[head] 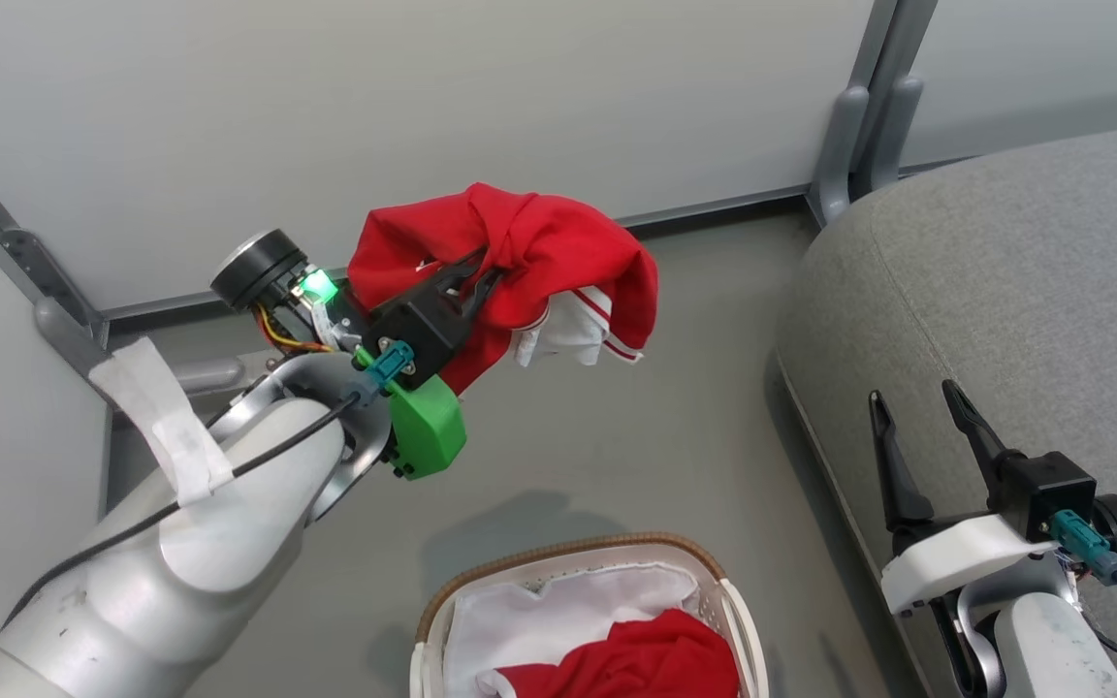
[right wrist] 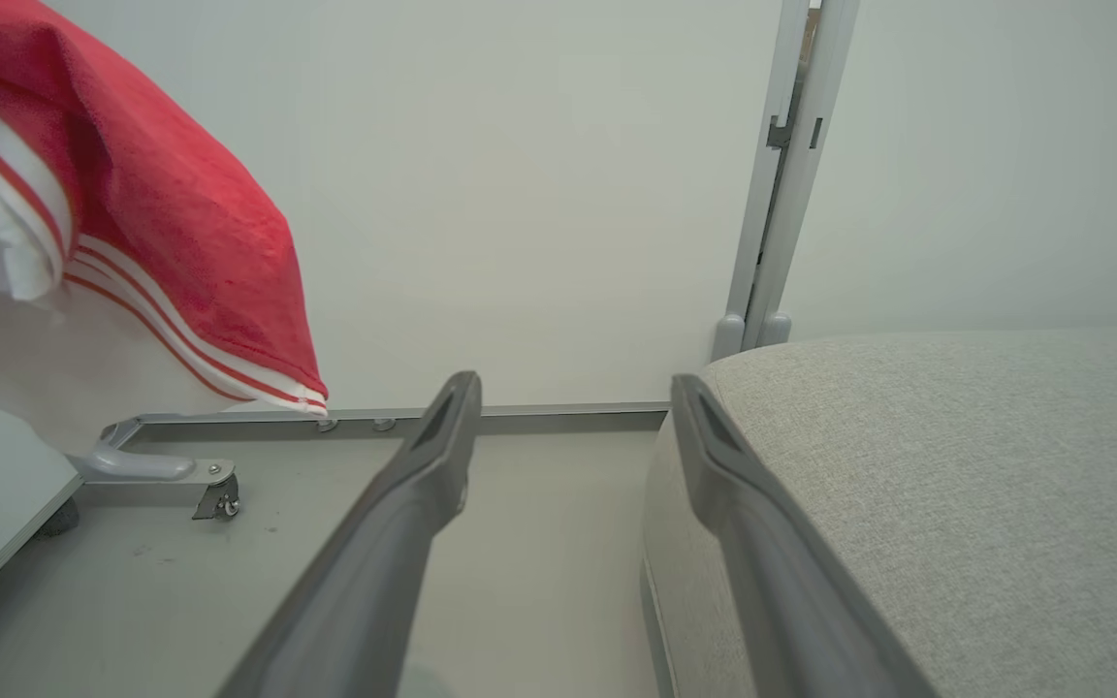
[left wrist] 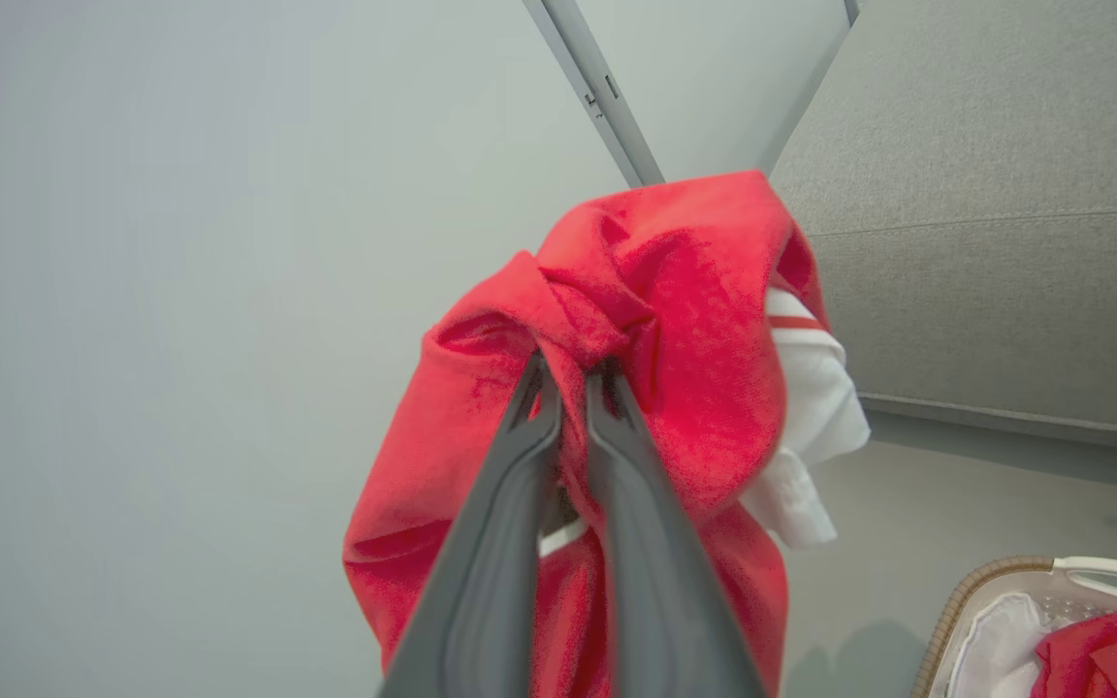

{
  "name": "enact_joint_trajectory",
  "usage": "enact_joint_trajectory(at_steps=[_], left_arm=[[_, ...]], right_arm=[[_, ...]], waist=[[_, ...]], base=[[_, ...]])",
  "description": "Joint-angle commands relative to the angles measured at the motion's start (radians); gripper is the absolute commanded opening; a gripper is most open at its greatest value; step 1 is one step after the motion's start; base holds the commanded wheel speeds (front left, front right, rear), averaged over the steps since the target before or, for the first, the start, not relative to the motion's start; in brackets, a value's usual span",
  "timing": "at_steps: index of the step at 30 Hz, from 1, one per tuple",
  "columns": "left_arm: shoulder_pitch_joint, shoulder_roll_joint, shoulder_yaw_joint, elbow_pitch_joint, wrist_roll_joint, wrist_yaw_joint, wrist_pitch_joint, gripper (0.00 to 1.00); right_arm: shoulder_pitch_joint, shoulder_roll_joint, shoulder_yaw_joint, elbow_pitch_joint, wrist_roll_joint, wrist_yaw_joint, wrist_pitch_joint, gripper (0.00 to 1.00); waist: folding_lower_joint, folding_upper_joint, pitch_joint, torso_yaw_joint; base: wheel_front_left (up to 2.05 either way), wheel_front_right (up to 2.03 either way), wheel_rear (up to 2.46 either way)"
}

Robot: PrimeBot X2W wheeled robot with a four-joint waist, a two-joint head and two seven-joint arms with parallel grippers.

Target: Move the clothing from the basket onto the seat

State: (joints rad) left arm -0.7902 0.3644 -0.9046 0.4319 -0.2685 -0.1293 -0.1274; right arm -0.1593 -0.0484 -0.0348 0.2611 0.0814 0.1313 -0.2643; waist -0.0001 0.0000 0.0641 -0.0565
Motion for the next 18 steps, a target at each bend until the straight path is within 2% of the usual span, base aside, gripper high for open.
enact_joint_trajectory(at_steps=[1, 8, 18], left_arm=[[-0.042, 0.015, -0.027, -0.023, -0.031, -0.001, 0.010, 0.00], [-0.168, 0.016, -0.108, -0.082, -0.133, 0.000, 0.037, 0.00], [-0.244, -0.028, -0.152, -0.075, -0.178, 0.000, 0.028, 0.00]], right_arm=[[0.001, -0.004, 0.005, -0.001, -0.011, -0.001, 0.000, 1.00], [-0.046, -0.004, 0.052, 0.001, -0.047, -0.001, 0.000, 1.00], [-0.089, -0.004, 0.205, 0.034, -0.079, -0.001, 0.000, 1.00]], waist=[[0.0001, 0.0000, -0.052, 0.009], [0.0001, 0.0000, -0.079, 0.028], [0.0001, 0.0000, -0.101, 0.058]], base=[[0.00, 0.00, 0.00], [0.00, 0.00, 0.00], [0.00, 0.00, 0.00]])
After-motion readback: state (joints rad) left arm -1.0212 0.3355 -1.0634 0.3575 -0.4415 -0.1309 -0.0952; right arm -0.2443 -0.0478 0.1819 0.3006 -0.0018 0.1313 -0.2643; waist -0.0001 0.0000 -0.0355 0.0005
